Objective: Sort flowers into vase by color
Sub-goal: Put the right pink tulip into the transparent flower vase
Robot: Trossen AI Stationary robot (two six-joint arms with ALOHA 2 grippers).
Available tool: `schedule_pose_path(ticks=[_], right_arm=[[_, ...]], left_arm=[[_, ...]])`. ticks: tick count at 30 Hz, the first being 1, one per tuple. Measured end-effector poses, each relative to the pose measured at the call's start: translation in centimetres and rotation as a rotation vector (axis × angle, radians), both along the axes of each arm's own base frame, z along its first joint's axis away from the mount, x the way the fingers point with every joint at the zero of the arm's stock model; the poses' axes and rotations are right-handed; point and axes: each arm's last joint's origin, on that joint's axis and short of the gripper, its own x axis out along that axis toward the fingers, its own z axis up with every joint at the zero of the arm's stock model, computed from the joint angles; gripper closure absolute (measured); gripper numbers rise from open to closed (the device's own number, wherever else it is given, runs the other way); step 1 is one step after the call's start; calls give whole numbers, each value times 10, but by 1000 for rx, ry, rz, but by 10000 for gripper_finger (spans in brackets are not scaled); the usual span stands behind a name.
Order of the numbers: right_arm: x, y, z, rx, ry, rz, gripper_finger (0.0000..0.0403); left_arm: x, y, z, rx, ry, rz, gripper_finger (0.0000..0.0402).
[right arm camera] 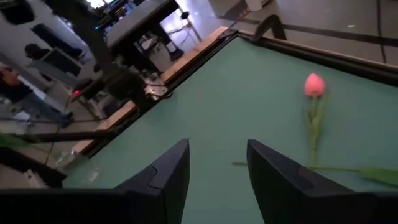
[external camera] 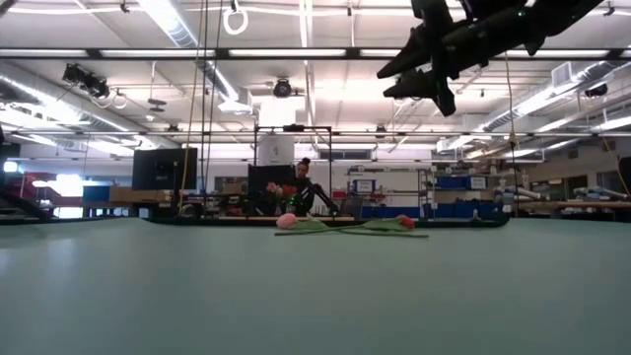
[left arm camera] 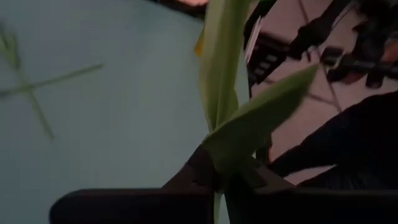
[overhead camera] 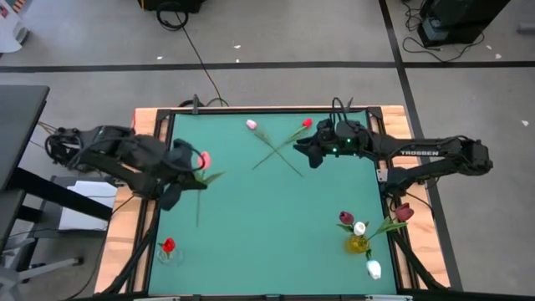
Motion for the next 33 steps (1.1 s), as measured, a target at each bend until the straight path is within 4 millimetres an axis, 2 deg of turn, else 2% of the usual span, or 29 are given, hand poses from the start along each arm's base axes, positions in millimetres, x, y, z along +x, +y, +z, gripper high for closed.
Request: schedule_pose_path(ticks=[6, 11, 19, 22, 27, 33], right_arm=[[1, 18, -12, 39, 27, -15, 235], [0, 34, -21, 69, 37, -103, 235], [1, 48, -20, 138, -18, -221, 235], [1, 53, -20, 172, -40, -259, 236], [0, 66, -19, 202, -73, -310, 236], [-2, 75, -19, 278, -112, -357, 236]], left_arm=[[-24, -6, -8, 5, 126, -37, 390], [-38, -8, -3, 64, 59, -96, 386], [-72, -3, 0, 81, -32, -161, 389], [-82, -2, -20, 88, -43, -193, 389], [-86, -4, -60, 32, -139, -224, 389], [-98, -5, -78, -96, -242, -359, 389]])
